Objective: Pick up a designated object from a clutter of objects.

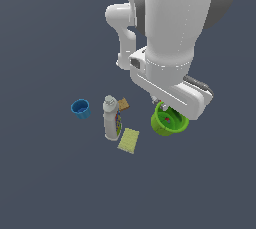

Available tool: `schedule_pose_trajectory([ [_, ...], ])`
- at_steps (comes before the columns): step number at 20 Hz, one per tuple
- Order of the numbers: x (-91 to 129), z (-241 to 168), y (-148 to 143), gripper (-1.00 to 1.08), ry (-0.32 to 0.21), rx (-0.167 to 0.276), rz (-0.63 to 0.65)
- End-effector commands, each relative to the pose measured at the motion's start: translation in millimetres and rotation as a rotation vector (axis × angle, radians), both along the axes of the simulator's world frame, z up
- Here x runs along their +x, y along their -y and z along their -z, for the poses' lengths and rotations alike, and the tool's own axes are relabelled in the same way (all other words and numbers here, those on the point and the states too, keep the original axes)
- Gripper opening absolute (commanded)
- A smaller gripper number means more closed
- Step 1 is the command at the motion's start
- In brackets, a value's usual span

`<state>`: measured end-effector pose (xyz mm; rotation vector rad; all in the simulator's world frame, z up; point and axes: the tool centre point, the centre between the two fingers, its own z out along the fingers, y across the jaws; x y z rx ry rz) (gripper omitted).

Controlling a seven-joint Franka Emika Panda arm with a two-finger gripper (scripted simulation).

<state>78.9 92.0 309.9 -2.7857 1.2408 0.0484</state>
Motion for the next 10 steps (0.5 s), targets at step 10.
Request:
schedule_pose_trajectory([
  [10, 1, -105, 44, -1.00, 0.001, 0.000, -0.001],
])
